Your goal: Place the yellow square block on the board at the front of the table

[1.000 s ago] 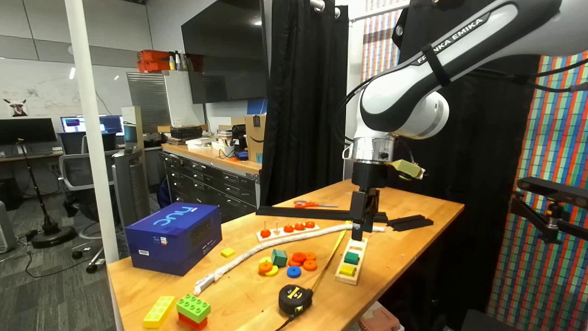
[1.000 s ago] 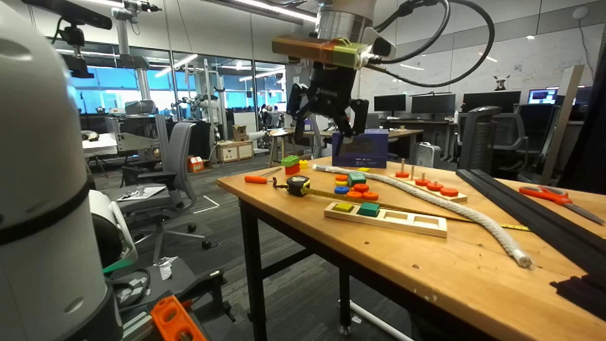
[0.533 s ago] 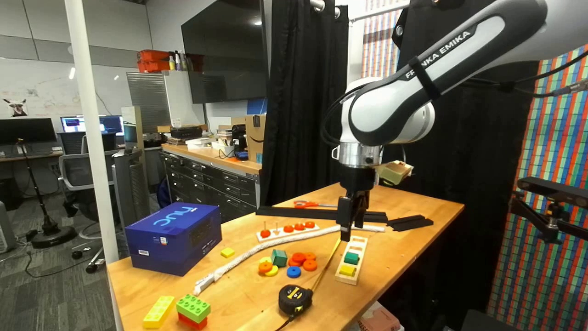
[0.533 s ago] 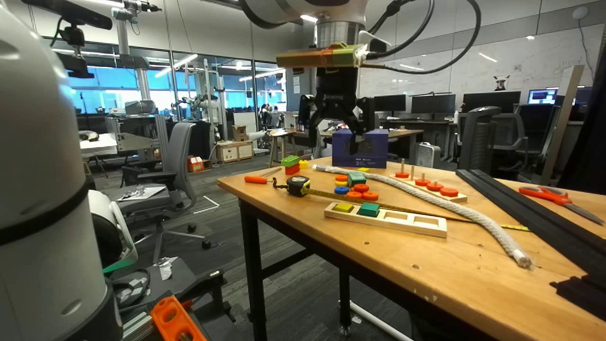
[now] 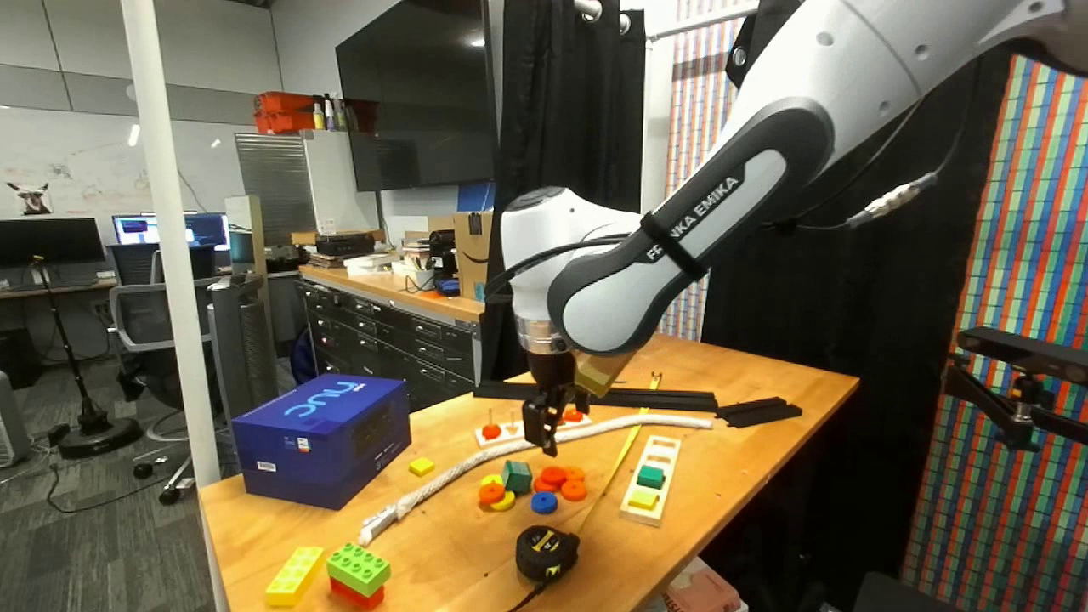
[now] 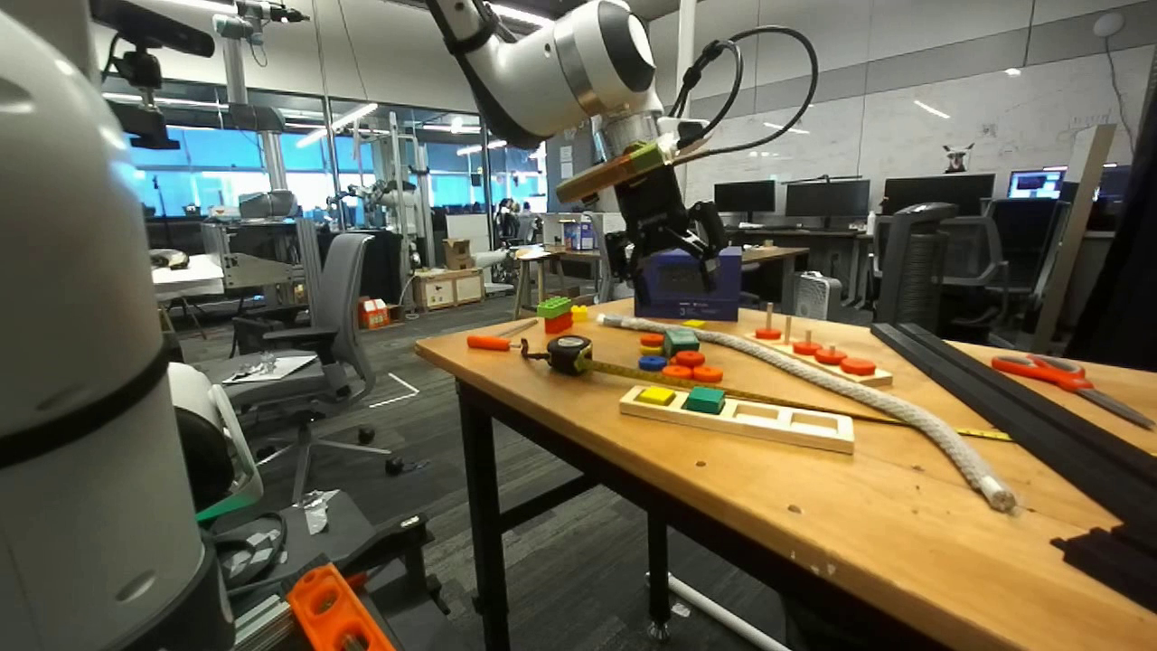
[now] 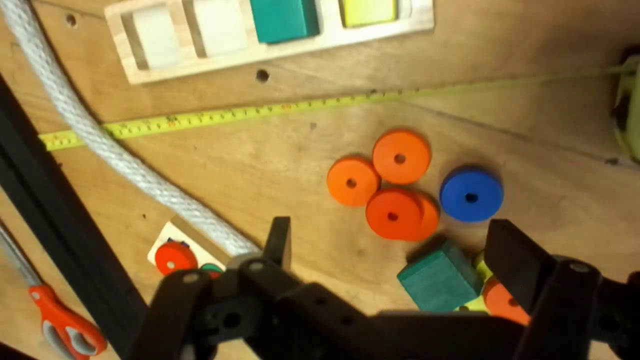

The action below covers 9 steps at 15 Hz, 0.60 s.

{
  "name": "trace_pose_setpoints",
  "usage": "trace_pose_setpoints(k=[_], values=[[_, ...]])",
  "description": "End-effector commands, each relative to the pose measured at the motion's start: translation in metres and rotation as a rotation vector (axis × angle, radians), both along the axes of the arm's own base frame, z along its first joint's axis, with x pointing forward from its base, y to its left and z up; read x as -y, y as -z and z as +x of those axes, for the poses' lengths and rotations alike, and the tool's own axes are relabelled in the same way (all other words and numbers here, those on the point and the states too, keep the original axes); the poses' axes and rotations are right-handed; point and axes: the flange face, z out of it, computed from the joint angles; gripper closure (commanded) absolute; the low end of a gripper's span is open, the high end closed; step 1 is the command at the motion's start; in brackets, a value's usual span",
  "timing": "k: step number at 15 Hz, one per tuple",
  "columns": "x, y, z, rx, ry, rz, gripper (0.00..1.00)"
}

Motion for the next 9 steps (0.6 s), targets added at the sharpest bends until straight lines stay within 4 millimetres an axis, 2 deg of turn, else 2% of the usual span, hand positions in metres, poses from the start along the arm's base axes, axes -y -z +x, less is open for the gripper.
trace_pose_setpoints(k=[1, 5, 9], values=[[-0.028, -0.006, 0.059, 0.067, 0.037, -0.056, 0.00], [-0.049, -0.013, 0.099, 0.097, 0.037, -0.015, 0.00], [-0.054, -0.008, 0.132, 0.103, 0.049, 0.044, 0.00]])
